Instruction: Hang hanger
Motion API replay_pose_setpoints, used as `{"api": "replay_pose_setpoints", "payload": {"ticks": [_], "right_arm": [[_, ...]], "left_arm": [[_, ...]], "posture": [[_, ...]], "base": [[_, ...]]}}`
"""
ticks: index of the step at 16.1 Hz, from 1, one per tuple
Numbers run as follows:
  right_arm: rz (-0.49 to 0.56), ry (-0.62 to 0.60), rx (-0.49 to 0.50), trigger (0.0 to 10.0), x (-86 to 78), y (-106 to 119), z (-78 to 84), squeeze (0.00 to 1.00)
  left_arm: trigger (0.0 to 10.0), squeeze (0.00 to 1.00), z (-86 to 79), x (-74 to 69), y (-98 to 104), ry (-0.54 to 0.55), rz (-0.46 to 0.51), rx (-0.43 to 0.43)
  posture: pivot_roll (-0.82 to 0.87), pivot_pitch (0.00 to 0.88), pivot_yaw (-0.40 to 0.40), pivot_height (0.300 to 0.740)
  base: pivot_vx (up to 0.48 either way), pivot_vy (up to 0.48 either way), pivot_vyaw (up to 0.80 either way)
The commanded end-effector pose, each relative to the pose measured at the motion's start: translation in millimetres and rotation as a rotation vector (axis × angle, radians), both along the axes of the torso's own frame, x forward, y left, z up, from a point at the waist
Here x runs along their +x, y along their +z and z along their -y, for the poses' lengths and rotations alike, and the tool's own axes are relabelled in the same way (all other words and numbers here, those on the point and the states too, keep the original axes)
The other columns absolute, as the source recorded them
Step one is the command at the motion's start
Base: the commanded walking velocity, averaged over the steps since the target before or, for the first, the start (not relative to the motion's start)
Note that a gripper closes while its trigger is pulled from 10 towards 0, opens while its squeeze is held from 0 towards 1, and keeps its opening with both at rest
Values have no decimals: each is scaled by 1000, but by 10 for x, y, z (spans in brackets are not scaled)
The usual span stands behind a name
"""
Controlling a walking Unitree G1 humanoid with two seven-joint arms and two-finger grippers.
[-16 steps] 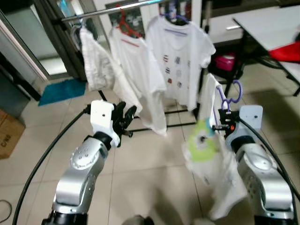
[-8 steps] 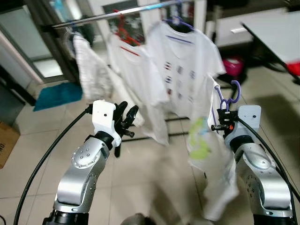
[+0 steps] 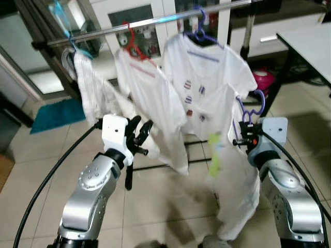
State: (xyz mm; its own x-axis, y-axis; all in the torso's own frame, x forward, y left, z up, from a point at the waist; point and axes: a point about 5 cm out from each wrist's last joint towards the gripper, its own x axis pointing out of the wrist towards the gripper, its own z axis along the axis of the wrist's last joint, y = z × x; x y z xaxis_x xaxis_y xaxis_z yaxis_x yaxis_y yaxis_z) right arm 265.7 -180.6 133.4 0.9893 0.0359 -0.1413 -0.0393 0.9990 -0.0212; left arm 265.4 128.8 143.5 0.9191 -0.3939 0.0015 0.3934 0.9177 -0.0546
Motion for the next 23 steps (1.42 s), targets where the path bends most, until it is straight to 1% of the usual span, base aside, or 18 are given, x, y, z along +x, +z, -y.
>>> {"api": "replay_pose_setpoints", "payload": {"ticks": [1, 4, 5, 6, 7, 8, 9, 10, 11, 12, 13, 14, 15, 16, 18, 19, 21, 23], "right_arm": [[26, 47, 10, 10000, 1, 47, -98, 0], [10, 101, -3, 10000, -1, 24, -133, 0], [12, 174, 15, 10000, -13, 37, -192, 0], [12, 291, 1, 10000, -47, 60, -282, 0], [18, 352, -63, 10000, -66, 74, -324, 0], [3, 342, -73, 10000, -59, 60, -317, 0], [10, 345, -80, 10000, -55, 68, -320, 0], [39, 333, -117, 10000, -25, 104, -311, 0], [56, 317, -122, 10000, -10, 120, -299, 0], [60, 307, -120, 10000, -3, 127, -287, 0], [72, 285, -171, 10000, 18, 142, -252, 0], [90, 267, -266, 10000, 35, 156, -217, 0], [92, 239, -325, 10000, 57, 156, -179, 0], [99, 177, -332, 10000, 106, 177, -97, 0], [130, 140, -293, 10000, 174, 265, -54, 0], [139, 145, -277, 10000, 199, 288, -63, 0], [144, 169, -256, 10000, 323, 330, -131, 0], [141, 163, -228, 10000, 443, 367, -169, 0]], "left_arm": [[10000, 0, -91, -13, -12, 27, -3, 20], [10000, 0, -96, -35, -21, 30, -3, 24], [10000, 0, -102, -47, -26, 32, -4, 26], [10000, 0, -103, -61, -32, 30, -5, 29], [10000, 0, -100, -69, -35, 29, -5, 30], [10000, 0, -97, -72, -36, 28, -4, 30], [10000, 0, -95, -75, -34, 27, -3, 31], [10000, 0, -87, -78, -31, 26, 0, 33], [10000, 0, -83, -84, -34, 24, 1, 35], [10000, 0, -80, -86, -36, 22, 0, 35], [10000, 0, -64, -98, -50, 15, -4, 32], [10000, 0, -47, -106, -65, 11, -11, 27], [10000, 0, -36, -109, -74, 8, -13, 24], [10000, 0, -8, -121, -86, 5, -15, 20], [10000, 0, 11, -136, -73, -8, -4, 21], [10000, 0, 10, -139, -60, -16, 4, 20], [10000, 0, -31, -115, -8, -23, 35, 42], [10000, 0, -70, -91, 23, -26, 53, 59]], "posture": [[-148, 103, 159, 740], [-145, 101, 153, 740], [-144, 99, 151, 740], [-140, 95, 149, 740], [-140, 95, 149, 740], [-139, 93, 146, 740], [-137, 90, 144, 740], [-137, 90, 144, 740], [-137, 82, 140, 740], [-137, 82, 140, 740], [-140, 77, 134, 740], [-141, 75, 127, 740], [-142, 75, 124, 740], [-143, 71, 113, 740], [-142, 68, 99, 740], [-141, 67, 95, 740], [-138, 66, 88, 740], [-138, 66, 88, 740]], "base": [[431, 0, -431], [431, 0, 0], [435, 0, 0], [428, 0, 0], [431, 0, 0], [431, 0, 0], [435, 0, 800], [428, 0, 800], [431, 0, 800], [431, 0, 0], [394, 0, 0], [360, 0, 0], [0, 0, 0], [0, 0, 0], [0, 0, 0], [0, 0, 0], [0, 0, 0], [0, 0, 0]]}}
